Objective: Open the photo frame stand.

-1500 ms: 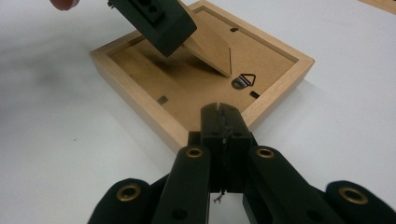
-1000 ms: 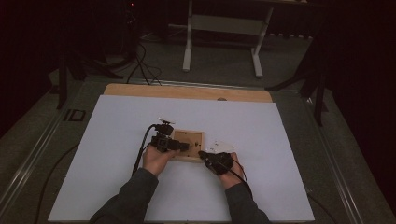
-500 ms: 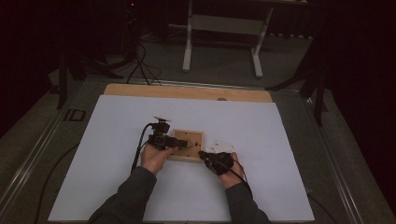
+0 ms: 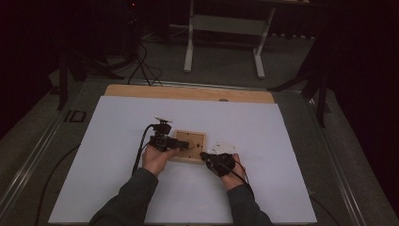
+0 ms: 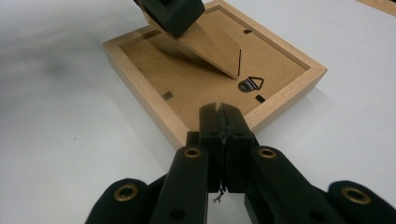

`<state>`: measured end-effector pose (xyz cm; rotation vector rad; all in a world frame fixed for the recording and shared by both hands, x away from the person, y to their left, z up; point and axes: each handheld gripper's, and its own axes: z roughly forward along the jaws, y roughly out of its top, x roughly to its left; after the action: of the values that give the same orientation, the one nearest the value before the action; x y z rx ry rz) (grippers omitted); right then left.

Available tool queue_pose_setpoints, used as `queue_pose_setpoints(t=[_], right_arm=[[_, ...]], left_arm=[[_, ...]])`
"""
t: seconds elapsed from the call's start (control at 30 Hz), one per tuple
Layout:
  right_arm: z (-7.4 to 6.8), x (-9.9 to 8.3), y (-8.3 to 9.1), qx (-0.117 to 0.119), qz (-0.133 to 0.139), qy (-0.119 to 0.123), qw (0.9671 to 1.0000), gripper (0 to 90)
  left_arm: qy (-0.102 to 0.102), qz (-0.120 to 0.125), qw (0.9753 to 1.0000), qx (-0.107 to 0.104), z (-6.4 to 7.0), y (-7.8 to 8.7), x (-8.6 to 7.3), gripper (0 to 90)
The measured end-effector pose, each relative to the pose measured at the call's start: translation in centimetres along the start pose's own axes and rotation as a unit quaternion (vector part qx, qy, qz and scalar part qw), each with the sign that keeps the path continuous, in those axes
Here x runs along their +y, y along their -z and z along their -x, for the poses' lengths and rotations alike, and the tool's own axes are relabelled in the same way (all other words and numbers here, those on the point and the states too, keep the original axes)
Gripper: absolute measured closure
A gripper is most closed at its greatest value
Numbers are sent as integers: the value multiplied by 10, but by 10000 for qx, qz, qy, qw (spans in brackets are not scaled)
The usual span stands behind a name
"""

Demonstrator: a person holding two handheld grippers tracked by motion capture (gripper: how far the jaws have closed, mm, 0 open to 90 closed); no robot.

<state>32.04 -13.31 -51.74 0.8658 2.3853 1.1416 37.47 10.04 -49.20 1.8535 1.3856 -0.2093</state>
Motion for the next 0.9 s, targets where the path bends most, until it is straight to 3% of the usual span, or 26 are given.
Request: queue_pose_setpoints(t=[0.33, 0.5, 0.9], right_arm=[[8, 4, 8, -56, 85, -75, 9999, 858], [13, 7, 13, -79, 153, -143, 9997, 836], [20, 9, 18, -113, 215, -227, 9994, 801]], left_arm=[[-227, 30, 9997, 55, 4, 3, -2, 625], [-335, 99, 9994, -72, 9, 6, -6, 670], [-610, 296, 9977, -9, 14, 9, -16, 684]])
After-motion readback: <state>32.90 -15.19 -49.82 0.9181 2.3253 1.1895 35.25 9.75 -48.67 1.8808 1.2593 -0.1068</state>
